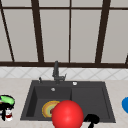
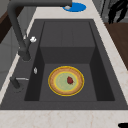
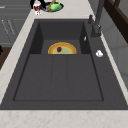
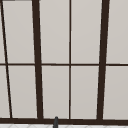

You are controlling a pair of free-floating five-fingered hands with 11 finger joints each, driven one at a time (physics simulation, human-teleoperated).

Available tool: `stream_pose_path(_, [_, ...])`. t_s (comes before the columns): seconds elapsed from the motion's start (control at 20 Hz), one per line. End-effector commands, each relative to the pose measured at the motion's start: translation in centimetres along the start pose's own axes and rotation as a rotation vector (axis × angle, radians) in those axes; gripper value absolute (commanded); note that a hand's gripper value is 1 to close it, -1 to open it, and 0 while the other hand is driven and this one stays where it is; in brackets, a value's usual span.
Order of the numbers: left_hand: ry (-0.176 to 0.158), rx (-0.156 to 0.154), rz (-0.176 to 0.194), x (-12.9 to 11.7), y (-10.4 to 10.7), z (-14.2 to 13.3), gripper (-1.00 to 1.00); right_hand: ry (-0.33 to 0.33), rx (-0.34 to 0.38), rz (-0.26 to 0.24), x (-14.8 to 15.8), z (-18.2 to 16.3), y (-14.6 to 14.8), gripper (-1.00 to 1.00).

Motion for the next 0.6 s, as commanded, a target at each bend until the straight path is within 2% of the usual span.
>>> stream_pose_path(0.0, [0.003, 0.014, -0.020, 0.6, 0.8, -0.1, -1.00, 0.000, 0.000, 0.000, 0.0, 0.0, 0.0, 0.00])
stream_pose_path(0.05, [-0.004, -0.001, -0.021, 1.3, 1.2, -0.3, -1.00, 0.000, 0.000, 0.000, 0.0, 0.0, 0.0, 0.00])
stream_pose_path(0.1, [-0.002, -0.003, 0.008, 1.3, 1.5, 0.2, -1.00, 0.000, 0.000, 0.000, 0.0, 0.0, 0.0, 0.00])
stream_pose_path(0.3, [0.000, -0.018, 0.023, 2.4, 3.1, 0.1, -1.00, 0.000, 0.000, 0.000, 0.0, 0.0, 0.0, 0.00])
stream_pose_path(0.55, [0.018, -0.008, 0.026, 2.9, 3.5, 1.3, -1.00, 0.000, 0.000, 0.000, 0.0, 0.0, 0.0, 0.00])
